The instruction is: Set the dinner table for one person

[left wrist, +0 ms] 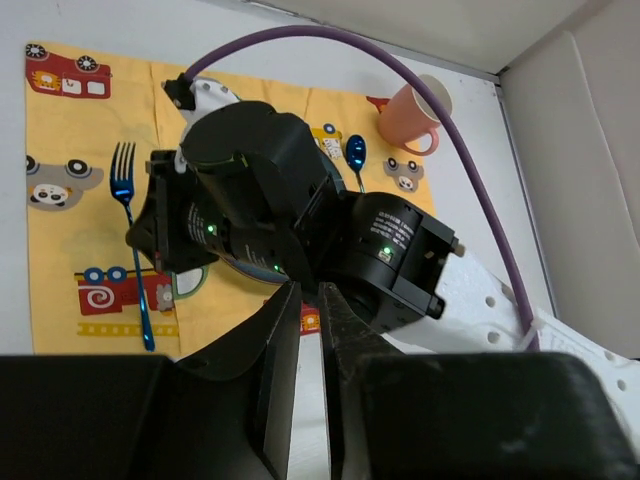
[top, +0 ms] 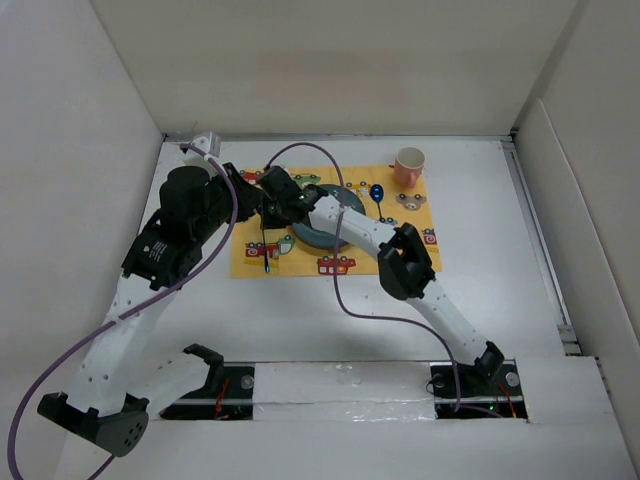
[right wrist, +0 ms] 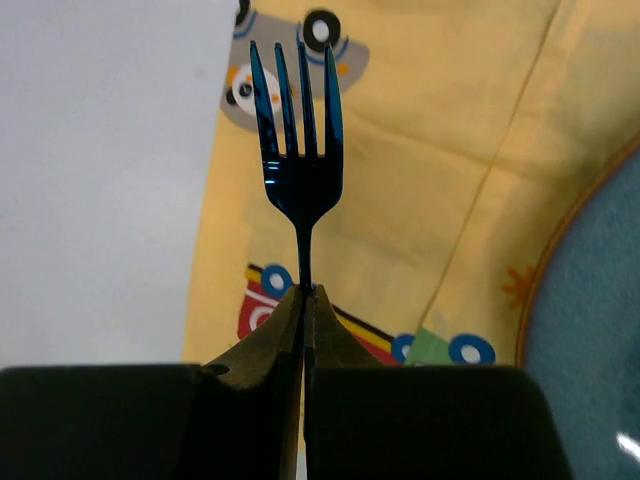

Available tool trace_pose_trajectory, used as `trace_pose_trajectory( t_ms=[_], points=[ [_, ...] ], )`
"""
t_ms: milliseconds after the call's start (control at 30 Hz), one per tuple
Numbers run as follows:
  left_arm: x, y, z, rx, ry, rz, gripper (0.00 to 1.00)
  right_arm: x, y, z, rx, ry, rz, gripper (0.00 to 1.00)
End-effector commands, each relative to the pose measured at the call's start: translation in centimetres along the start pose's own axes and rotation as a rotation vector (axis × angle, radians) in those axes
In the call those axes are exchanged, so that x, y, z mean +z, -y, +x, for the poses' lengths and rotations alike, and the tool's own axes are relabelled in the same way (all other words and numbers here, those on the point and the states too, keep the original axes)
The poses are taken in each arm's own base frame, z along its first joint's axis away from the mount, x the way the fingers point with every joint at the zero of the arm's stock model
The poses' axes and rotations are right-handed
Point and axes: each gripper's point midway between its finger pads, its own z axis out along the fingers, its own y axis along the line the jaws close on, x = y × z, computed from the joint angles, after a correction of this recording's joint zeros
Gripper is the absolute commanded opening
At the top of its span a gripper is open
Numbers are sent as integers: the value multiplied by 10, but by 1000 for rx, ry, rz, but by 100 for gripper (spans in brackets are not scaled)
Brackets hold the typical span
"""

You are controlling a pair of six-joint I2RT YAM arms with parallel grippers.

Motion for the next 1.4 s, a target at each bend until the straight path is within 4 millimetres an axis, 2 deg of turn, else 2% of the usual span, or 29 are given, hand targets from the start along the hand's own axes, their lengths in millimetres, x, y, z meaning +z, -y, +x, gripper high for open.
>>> trace_pose_trajectory(
  t_ms=[0, 167, 233, 433, 533, 733, 767, 933, 1000, 1133, 1200, 1233, 1267, 1300, 1367],
  points=[
    [-8, 10, -7, -13, 26, 40, 11, -8, -23, -39, 80, 89, -85, 0],
    [-7, 10, -4, -16, 23, 42, 11, 4, -11, -46, 114, 102, -81, 0],
    [-6, 9, -4, -16, 22, 38, 11, 13, 4, -54, 130, 113, -62, 0],
    [-4, 6, -2, -10, 16, 25, 11, 21, 9, -71, 141, 154, -82, 0],
    [-3, 5, 0, -6, 12, 22, 11, 25, 19, -79, 153, 164, -85, 0],
    [-2, 5, 1, -8, 11, 24, 11, 34, 27, -68, 138, 138, -65, 0],
    [-1, 0, -3, -7, 31, -4, 11, 35, 24, -63, 136, 117, -87, 1],
    [-1, 2, -7, -7, 38, -3, 14, 30, 16, -66, 127, 114, -121, 11],
    [0, 2, -7, -7, 39, -3, 15, 29, 17, -64, 127, 107, -117, 19],
    [1, 5, -10, -5, 42, 7, 22, 10, 9, -76, 120, 130, -135, 33],
    [0, 8, -14, 2, 52, 14, 23, -14, -3, -95, 111, 179, -160, 39],
    [2, 8, -15, 6, 51, 12, 24, -22, -7, -102, 109, 193, -168, 41],
    [2, 7, -19, 8, 61, 5, 25, -43, -17, -114, 103, 219, -189, 42],
    [0, 9, -25, 16, 76, 6, 26, -56, -22, -121, 100, 234, -206, 43],
    [0, 9, -32, 21, 94, -9, 31, -77, -26, -133, 83, 265, -231, 43]
  ],
)
